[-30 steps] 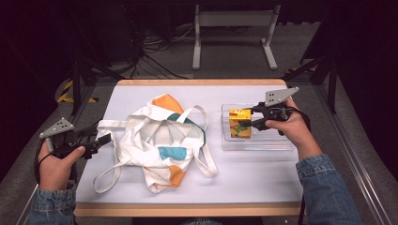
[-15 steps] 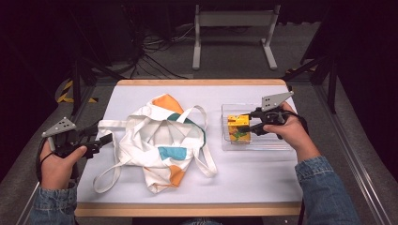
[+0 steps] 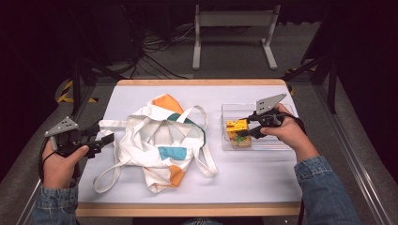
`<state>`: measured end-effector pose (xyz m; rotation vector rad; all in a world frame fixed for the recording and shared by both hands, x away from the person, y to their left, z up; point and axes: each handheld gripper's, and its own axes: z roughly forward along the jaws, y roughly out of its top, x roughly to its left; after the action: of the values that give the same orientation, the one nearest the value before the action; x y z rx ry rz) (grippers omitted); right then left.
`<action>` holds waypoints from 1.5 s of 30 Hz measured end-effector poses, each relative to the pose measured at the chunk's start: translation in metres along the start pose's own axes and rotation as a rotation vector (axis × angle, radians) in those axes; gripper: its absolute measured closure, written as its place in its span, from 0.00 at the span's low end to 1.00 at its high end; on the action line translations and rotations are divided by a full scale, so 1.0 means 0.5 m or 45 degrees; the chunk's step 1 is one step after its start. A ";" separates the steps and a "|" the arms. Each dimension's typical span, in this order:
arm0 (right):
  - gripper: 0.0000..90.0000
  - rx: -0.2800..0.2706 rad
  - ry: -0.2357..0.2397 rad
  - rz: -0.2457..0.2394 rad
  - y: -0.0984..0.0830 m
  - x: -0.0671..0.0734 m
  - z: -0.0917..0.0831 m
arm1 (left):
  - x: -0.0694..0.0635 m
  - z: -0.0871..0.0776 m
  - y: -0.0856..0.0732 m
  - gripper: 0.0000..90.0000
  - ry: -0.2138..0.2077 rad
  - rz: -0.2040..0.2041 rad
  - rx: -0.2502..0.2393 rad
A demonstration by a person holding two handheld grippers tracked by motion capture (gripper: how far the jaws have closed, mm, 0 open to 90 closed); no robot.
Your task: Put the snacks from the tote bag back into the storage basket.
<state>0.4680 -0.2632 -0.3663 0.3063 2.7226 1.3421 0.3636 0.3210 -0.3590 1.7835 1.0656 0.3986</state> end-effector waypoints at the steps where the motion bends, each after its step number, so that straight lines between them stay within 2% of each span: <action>1: 0.56 0.001 0.004 0.001 0.000 -0.001 0.000 | 0.000 0.000 0.000 0.27 0.000 0.000 0.000; 14: 0.55 0.057 0.010 0.001 -0.005 0.004 -0.011 | -0.002 0.015 0.007 0.27 -0.016 0.010 0.004; 24: 0.54 0.128 -0.048 0.006 -0.017 0.010 -0.026 | -0.007 0.034 0.015 0.27 -0.046 0.021 0.019; 29: 0.52 0.129 -0.062 0.020 -0.025 0.008 -0.033 | -0.006 0.032 0.014 0.27 -0.045 0.021 0.018; 35: 0.37 0.057 -0.093 0.068 -0.024 0.010 -0.045 | -0.007 0.033 0.015 0.27 -0.044 0.028 0.022; 36: 0.37 0.057 -0.093 0.068 -0.024 0.010 -0.045 | -0.007 0.033 0.015 0.27 -0.044 0.028 0.022; 42: 0.26 -0.052 -0.153 0.123 -0.011 0.027 -0.069 | -0.005 0.032 0.012 0.26 -0.055 0.031 0.022; 45: 0.25 -0.106 -0.212 0.140 -0.003 0.039 -0.090 | -0.003 0.026 0.009 0.26 -0.049 0.035 0.021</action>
<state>0.4411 -0.2945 -0.3401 0.5426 2.5395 1.3841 0.3739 0.3118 -0.3610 1.8150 1.0215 0.3716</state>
